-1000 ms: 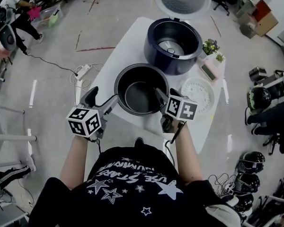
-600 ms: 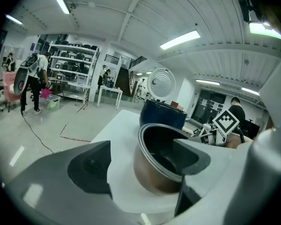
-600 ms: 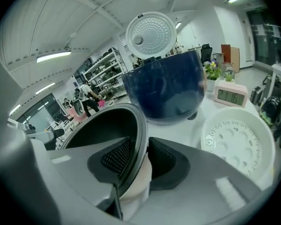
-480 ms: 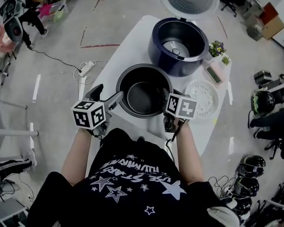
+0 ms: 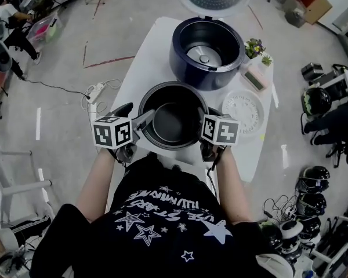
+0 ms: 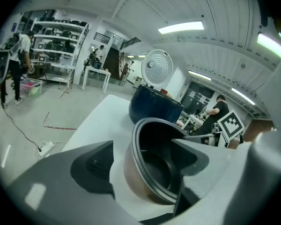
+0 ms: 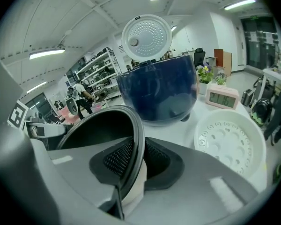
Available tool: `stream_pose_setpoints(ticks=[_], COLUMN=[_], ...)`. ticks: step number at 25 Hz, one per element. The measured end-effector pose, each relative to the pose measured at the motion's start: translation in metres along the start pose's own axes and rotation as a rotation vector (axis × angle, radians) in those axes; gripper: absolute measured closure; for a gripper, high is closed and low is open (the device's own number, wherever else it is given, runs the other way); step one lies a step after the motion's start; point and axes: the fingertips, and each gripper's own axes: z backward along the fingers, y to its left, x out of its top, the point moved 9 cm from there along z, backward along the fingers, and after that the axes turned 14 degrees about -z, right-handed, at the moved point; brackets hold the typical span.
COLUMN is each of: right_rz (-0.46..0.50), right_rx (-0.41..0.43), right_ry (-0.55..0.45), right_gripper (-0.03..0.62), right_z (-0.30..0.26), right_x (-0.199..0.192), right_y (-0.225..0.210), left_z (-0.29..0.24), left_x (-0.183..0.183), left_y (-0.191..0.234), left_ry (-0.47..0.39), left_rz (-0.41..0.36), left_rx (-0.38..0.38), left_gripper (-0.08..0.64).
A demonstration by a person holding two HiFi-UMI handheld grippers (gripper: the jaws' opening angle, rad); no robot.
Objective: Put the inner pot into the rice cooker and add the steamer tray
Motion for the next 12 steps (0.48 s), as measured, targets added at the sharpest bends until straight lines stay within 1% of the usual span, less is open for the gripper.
stream_pose_setpoints(ticks=[3, 5, 7, 9, 11, 12], right_rz=[-0.012, -0.012, -0.014, -0.022, -0.031, -0.033], right_rx=[-0.015, -0.031, -0.039, -0.043, -0.047, -0.052], right_ry=[-0.013, -0.02, -0.028, -0.034, -0.035, -0.036], right_gripper=[0.503, 0.505, 0.506, 0.506, 0.506, 0.506], right_z=[-0.001, 0.0, 0.0, -0.001, -0.003, -0.002], right_x=[0.0, -0.001, -0.003, -0.003, -0.004, -0.004], right_y=[-0.004, -0.004, -0.002, -0.002, -0.003, -0.003], left_z=[-0.019, -0.027, -0.032, -0.037, -0.041, -0.044], left_x=[0.004, 0.002, -0.003, -0.006, -0.007, -0.008], left_y=[0.001, 0.003, 0.006, 0.009, 0.011, 0.012], left_ry=[0.039, 0.088, 0.143, 0.181, 0.202, 0.212], left_rz=[-0.029, -0.046, -0.043, -0.042, -0.047, -0.04], left_rx=[-0.06, -0.089, -0.131, -0.16, -0.17, -0.182], left_gripper=[0.175, 0.187, 0.205, 0.248, 0.316, 0.331])
